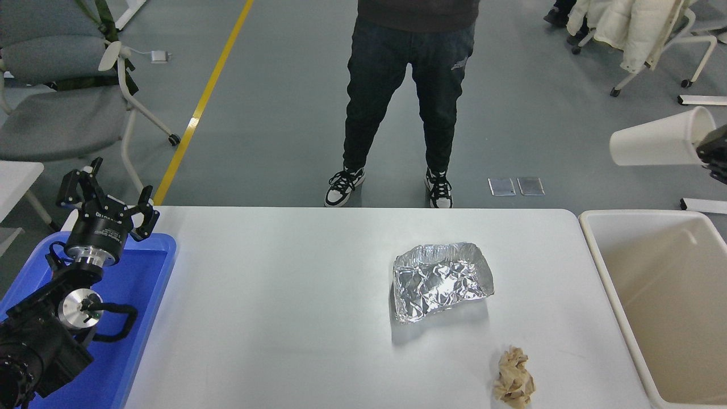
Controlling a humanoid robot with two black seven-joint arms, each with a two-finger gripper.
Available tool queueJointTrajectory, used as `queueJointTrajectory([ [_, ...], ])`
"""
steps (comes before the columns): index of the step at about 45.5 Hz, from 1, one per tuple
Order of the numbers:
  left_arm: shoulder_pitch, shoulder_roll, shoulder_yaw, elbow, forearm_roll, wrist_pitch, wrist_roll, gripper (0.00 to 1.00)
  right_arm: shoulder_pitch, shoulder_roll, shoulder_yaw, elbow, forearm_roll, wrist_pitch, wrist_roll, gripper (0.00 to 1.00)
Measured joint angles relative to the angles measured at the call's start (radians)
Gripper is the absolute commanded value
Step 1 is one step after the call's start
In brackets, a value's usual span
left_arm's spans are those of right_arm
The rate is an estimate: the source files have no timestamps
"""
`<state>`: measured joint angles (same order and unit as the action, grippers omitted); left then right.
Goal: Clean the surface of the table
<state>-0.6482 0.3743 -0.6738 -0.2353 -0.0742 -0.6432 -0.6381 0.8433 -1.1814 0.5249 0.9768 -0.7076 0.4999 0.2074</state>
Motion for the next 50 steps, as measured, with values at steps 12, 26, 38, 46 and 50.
queueJointTrajectory([
  [12, -0.001, 0.0, 0.0, 0.0, 0.0, 0.0, 0.0, 1.0, -0.095, 0.086, 0.001, -0.261, 0.116, -0.012, 0.062, 0.0],
  [26, 0.0, 0.0, 0.0, 0.0, 0.0, -0.001, 0.0, 1.0, -0.181, 0.296, 0.001, -0.641, 0.19, -0.018, 0.13, 0.0],
  [38, 0.0, 0.0, 0.0, 0.0, 0.0, 0.0, 0.0, 1.0, -0.22, 0.437, -0.001, -0.838, 0.216, -0.059, 0.151, 0.0],
  [46, 0.0, 0.0, 0.0, 0.0, -0.001, 0.001, 0.0, 1.0, -0.259, 0.503, -0.003, -0.883, 0.221, -0.12, 0.149, 0.0],
  [50, 0.0, 0.0, 0.0, 0.0, 0.0, 0.001, 0.0, 1.0, -0.276, 0.536, -0.011, -0.896, 0.223, -0.159, 0.148, 0.0],
])
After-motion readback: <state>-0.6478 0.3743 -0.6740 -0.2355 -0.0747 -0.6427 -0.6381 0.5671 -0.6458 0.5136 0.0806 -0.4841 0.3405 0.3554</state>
